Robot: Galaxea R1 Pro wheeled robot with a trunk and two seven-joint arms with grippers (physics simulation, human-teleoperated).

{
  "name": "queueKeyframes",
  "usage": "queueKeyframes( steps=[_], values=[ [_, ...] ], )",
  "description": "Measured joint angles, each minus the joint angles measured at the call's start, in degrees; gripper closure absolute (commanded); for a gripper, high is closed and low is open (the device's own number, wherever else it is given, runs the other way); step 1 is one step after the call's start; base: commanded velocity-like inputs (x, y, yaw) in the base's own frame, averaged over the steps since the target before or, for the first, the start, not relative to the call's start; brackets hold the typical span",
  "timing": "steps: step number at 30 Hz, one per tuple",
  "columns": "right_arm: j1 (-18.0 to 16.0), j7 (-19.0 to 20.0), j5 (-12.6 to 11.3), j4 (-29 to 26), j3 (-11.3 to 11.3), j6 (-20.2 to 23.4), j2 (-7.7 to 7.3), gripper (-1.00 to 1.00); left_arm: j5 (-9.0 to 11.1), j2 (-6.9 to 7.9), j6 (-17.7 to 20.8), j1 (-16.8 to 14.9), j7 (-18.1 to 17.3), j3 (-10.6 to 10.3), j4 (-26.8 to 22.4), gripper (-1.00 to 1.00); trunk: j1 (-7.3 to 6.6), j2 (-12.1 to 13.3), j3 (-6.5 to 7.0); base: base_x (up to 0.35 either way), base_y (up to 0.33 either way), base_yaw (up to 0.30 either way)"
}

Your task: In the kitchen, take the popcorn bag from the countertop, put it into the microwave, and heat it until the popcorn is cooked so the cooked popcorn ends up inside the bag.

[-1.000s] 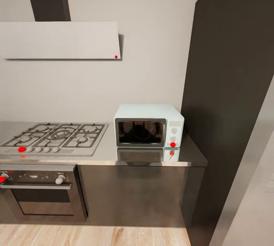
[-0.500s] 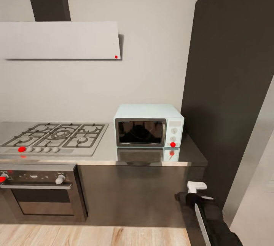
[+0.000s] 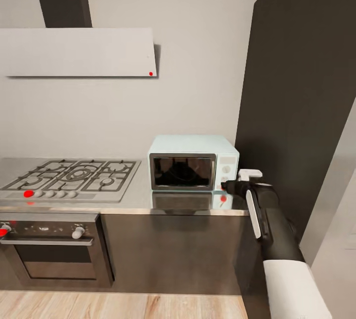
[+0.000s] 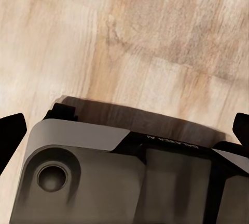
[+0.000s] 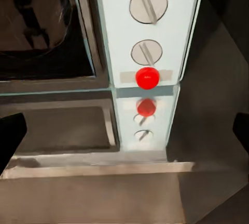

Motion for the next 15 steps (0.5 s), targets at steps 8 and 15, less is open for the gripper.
queueKeyframes(
  steps=[8, 15],
  values=[
    [1.8, -0.5, 0.6, 15.9, -0.3, -26.5, 1.45, -1.00, 0.1, 0.01, 0.0, 0.0, -0.1, 0.0, 0.0, -1.00, 0.00, 0.0, 0.00, 0.000, 0.000, 0.000],
    [1.8, -1.8, 0.5, 21.1, -0.6, -28.7, 0.91, -1.00, 0.2, 0.02, 0.0, 0.0, -0.1, 0.1, 0.0, -1.00, 0.00, 0.0, 0.00, 0.000, 0.000, 0.000]
  ],
)
